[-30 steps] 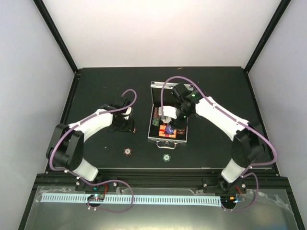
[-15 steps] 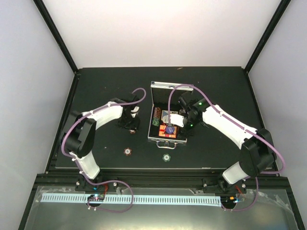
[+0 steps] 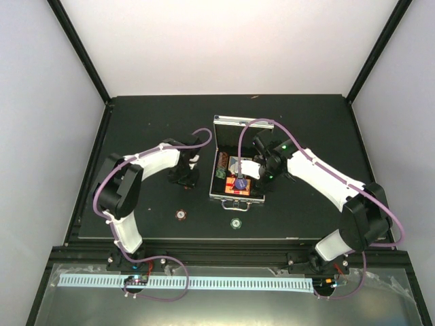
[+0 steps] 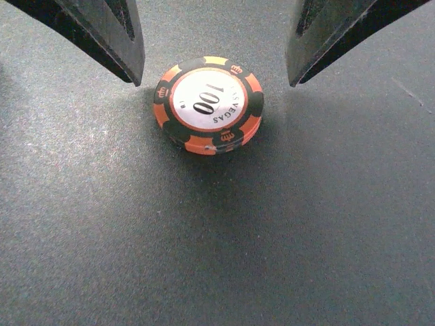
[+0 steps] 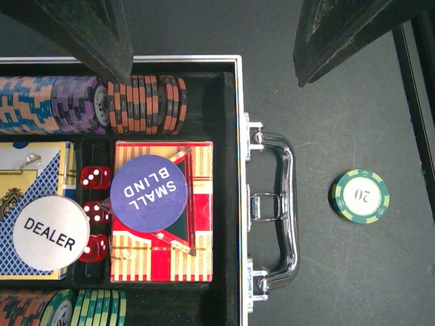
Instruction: Pack up texas hold em set
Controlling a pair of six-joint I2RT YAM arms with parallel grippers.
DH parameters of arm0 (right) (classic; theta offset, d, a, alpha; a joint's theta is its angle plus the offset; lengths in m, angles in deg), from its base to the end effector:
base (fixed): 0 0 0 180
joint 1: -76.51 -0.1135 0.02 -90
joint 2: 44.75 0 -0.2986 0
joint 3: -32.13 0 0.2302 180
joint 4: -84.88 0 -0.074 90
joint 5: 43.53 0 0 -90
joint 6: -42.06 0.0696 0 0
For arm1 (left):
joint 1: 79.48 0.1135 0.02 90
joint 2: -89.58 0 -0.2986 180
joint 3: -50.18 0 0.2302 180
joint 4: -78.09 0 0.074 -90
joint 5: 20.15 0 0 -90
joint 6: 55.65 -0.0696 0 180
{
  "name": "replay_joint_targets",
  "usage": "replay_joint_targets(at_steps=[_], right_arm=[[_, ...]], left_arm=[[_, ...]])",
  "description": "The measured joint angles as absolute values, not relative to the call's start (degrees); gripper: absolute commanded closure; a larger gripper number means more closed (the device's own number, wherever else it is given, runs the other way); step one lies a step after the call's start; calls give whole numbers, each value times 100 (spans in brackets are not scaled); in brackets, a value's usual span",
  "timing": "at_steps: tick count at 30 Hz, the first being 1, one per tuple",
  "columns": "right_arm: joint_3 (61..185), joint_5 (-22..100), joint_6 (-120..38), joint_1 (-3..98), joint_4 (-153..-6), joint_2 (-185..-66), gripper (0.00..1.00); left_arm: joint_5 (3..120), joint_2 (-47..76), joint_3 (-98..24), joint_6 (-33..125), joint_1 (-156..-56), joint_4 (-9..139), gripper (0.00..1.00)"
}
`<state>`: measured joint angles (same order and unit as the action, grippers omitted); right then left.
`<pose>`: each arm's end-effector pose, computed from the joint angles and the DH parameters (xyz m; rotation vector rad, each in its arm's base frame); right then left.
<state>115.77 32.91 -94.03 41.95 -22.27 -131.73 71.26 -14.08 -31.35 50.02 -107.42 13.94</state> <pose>0.2114 0.1654 0.2607 -1.8844 2.1563 0.3039 0.2774 -0.1452 0.1737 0.3271 3.0547 -0.0020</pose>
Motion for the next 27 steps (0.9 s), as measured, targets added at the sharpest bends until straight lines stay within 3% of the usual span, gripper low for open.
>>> replay_joint_targets(at_steps=[17, 27], right_arm=[[11577, 3291, -9385, 4195, -2284, -13175, 32], [11577, 3278, -9256, 4195, -2306, -13180, 33]], left_arm=[[7133, -1629, -3135, 5041, -10764, 1352, 49], [7050, -1705, -3224, 5032, -10773, 1350, 65]])
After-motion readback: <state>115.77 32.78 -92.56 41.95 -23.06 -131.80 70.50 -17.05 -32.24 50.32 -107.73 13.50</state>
